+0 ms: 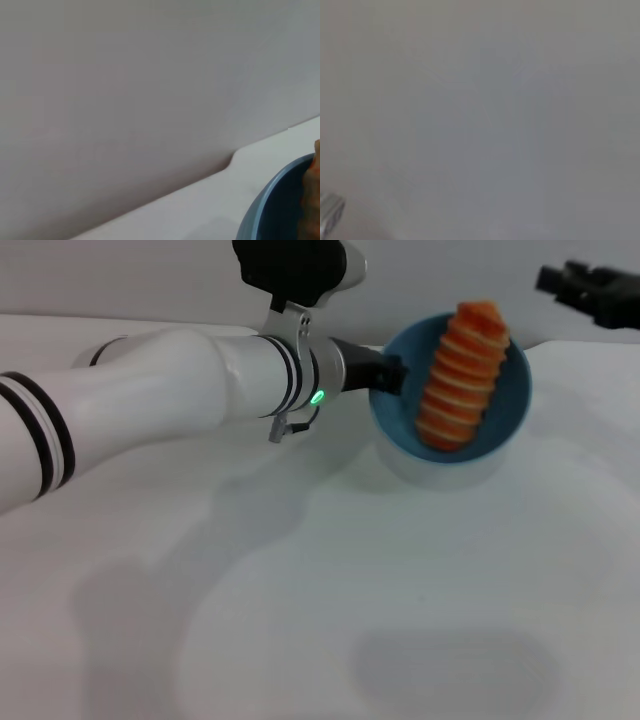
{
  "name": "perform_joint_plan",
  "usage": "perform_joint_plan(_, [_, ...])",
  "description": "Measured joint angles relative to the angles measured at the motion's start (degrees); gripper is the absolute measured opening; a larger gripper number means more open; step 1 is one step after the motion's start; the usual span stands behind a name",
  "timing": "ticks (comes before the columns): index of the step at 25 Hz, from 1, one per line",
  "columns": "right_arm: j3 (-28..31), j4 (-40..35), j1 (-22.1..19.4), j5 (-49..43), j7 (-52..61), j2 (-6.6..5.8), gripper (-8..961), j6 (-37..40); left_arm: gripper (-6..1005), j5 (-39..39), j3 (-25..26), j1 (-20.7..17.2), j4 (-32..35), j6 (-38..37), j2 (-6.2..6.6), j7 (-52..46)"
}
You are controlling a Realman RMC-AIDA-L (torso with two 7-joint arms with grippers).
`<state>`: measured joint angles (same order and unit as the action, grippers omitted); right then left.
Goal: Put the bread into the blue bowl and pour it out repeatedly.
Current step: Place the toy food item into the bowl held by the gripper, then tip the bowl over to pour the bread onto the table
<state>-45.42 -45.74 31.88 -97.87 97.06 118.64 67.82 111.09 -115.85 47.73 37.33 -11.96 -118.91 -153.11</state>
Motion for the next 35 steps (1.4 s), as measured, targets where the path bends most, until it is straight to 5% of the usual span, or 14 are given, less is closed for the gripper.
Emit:
perform_joint_plan(7, [1.6, -2.2, -9.2, 13.6, -16.1, -0.06, 467, 0.4, -2, 0.0, -5.5, -1.0, -0.9, 10.9, 0.0, 0.0])
perform_joint_plan(14, [2.2, 7.1, -16.1, 23.9, -32.0, 0.1, 467, 1.4, -2, 0.0, -12.6, 1.6, -1.6, 20.4, -0.15, -0.2])
perform_joint_plan(19, [3.4, 12.6, -18.4, 28.8, -36.2, 0.03, 467, 4.1, -2, 0.1, -16.2, 6.6, -3.1, 22.0, -0.18, -0.1])
perform_joint_plan(27, [7.4, 16.9, -19.2, 29.2, -36.9, 0.07, 467, 10.2, -2, 1.4, -15.2, 10.7, -4.1, 23.1, -0.18, 4.3])
perform_joint_plan(35, [18.4, 18.5, -21.7, 30.6, -36.7, -0.09, 468, 17.2, -2, 0.9, -14.1, 11.6, -6.3, 23.3, -0.17, 4.6])
